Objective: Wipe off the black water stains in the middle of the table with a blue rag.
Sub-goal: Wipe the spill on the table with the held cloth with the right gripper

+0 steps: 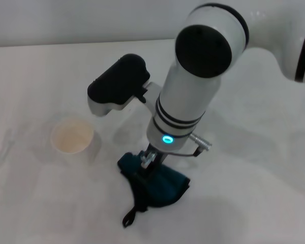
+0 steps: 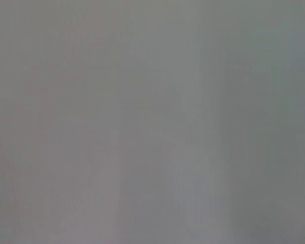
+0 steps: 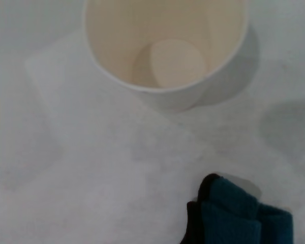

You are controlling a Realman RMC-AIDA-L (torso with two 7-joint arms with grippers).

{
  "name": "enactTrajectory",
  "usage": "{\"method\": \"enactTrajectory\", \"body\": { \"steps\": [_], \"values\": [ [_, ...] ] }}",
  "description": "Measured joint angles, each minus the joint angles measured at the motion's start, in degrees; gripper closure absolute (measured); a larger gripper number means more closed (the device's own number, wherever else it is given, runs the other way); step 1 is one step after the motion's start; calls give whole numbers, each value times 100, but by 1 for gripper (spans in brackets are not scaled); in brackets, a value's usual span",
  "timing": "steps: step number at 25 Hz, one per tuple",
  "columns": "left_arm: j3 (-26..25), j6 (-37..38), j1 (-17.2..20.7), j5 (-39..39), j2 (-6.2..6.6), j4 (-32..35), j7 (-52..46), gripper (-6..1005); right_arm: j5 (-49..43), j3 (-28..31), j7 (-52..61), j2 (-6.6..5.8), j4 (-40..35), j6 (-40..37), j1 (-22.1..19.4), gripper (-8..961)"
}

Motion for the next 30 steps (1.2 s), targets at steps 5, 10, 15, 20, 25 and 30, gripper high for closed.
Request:
{"method": "enactTrajectory", "body": {
  "steps": [5, 10, 15, 20, 25, 30],
  "values": [
    [-20, -1, -21, -8, 4, 0, 0, 107, -544, 197, 197, 0, 2, 383, 30, 863],
    [-24, -1, -15, -26, 5, 0, 0, 107, -762, 351, 206, 0, 75, 479, -43, 864],
    [-24, -1, -12, -29, 5, 0, 0, 108, -631, 363, 114, -1, 62, 458, -115, 864],
    [-24, -9, -21, -31, 5, 0, 0, 108, 8, 175, -95, 0, -100, 185, -127, 864],
    [-12, -10, -66, -22, 5, 8, 0, 108, 584, -358, -103, 0, -85, -184, -83, 865],
    [-5, -6, -42, -11, 4, 27, 0, 108, 763, -561, -68, -7, -31, -328, -60, 865]
  ]
}}
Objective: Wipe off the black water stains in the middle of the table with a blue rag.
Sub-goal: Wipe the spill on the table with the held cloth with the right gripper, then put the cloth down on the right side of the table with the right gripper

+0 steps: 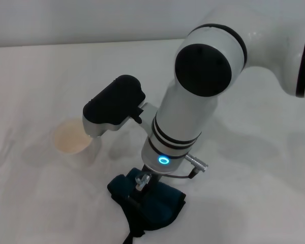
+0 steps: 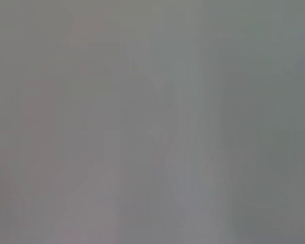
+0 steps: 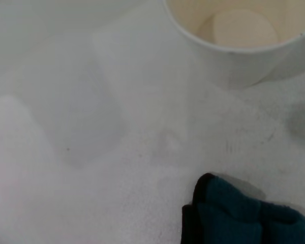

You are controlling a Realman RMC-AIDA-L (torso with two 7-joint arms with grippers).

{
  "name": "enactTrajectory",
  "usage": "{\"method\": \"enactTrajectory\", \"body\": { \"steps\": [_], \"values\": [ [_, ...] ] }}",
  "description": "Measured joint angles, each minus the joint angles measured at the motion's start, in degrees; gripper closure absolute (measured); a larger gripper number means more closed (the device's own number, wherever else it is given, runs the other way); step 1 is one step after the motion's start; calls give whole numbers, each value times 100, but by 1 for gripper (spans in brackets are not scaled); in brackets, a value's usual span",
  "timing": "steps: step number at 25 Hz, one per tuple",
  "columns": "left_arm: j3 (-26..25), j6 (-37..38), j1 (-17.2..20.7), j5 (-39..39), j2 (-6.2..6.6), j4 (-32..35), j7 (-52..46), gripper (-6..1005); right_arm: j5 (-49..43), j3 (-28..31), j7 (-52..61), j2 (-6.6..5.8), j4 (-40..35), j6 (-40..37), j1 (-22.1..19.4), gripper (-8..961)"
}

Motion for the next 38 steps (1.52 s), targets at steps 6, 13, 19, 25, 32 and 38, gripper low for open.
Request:
{"method": "enactTrajectory", "body": {
  "steps": [6, 13, 19, 25, 32, 38],
  "values": [
    [-18, 43, 157, -15, -5, -23, 0, 107, -705, 504, 218, 8, -211, 490, -38, 865],
    [-19, 73, 184, -14, -7, -19, 0, 107, -1640, 1300, 219, -12, -494, 1053, -467, 866],
    [-19, 126, 200, -15, -13, -27, 0, 106, -2516, 2413, -226, -53, -532, 1532, -1024, 866],
    [-19, 193, 198, -20, 0, -27, 0, 106, -3738, 3977, -728, -79, -1042, 2151, -1734, 866],
    [-19, 195, 141, -20, 10, -27, 151, 106, -4738, 5698, -1524, -119, -940, 2382, -2001, 867],
    [-19, 195, 86, -19, 9, -17, 201, 107, -4908, 6268, -1861, -152, -633, 2312, -1986, 867]
  ]
}}
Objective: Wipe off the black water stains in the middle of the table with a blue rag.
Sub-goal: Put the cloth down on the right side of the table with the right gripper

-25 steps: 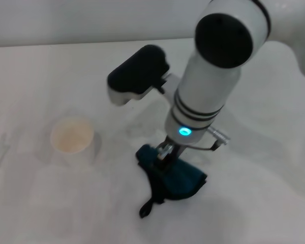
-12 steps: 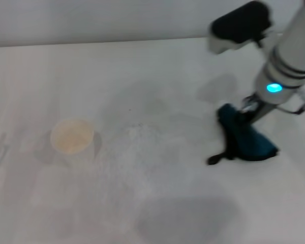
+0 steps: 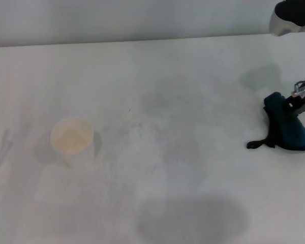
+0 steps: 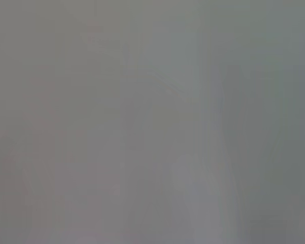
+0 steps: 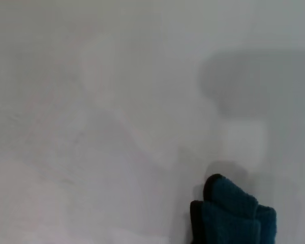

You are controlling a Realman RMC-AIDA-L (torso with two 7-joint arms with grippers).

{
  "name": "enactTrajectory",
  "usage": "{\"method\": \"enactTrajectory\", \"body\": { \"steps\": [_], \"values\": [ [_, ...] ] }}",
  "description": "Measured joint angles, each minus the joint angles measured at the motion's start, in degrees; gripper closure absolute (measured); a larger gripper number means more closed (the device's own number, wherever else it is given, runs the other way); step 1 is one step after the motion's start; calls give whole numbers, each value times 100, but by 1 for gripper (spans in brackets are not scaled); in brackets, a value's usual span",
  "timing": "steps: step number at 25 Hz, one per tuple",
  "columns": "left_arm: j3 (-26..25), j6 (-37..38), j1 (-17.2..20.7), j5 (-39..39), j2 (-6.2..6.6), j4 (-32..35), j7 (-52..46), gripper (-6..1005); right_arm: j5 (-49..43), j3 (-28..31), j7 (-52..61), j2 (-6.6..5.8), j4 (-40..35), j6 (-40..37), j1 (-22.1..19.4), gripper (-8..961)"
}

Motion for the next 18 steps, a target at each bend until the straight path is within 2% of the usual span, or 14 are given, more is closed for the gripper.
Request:
{"method": "enactTrajectory", "body": {
  "steps": [7, 15, 18],
  "values": [
    [0, 0, -33, 0, 0, 5, 2, 107, -472, 56, -17, 22, 312, -195, 27, 867],
    [0, 80, -48, 0, 0, 18, 2, 106, -464, 337, -147, 47, 432, -227, 28, 856],
    [0, 110, -54, 1, 0, -2, 2, 106, -442, 351, -171, 47, 422, -225, -5, 745]
  ]
}}
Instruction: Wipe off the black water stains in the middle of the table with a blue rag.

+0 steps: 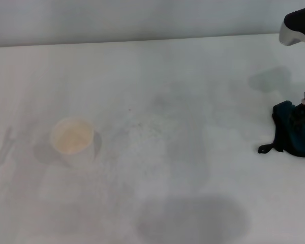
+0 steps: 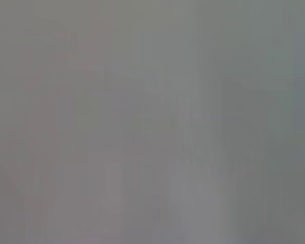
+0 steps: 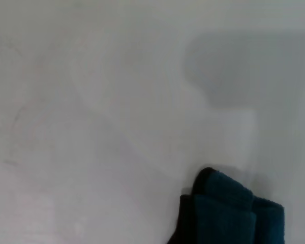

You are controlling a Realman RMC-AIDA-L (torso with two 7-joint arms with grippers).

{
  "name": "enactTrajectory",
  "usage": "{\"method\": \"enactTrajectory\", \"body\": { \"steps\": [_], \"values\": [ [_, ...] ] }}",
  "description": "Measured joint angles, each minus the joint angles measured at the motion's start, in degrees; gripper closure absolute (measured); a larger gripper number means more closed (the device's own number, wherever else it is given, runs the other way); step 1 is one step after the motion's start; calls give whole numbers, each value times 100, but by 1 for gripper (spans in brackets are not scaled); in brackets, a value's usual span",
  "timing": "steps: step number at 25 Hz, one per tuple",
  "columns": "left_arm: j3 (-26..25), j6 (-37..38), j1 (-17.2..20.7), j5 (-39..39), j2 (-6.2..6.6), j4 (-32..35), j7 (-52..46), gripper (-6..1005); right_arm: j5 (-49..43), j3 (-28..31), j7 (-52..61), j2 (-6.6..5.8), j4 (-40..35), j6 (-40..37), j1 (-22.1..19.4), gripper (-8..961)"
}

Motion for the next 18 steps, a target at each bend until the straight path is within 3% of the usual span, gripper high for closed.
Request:
{"method": "enactTrajectory", "body": {
  "steps": [3, 10, 18],
  "values": [
    [9, 22, 1, 4, 0, -7, 0, 106, 144, 39, -56, -7, -79, 1, -58, 634],
    [38, 26, 6, 30, 0, -8, 0, 106, 882, 1075, -817, -13, -505, -51, -231, 589],
    [8, -14, -34, 30, 0, -8, 0, 107, 1211, 2166, -1628, -30, -659, -1023, -510, 570]
  ]
}}
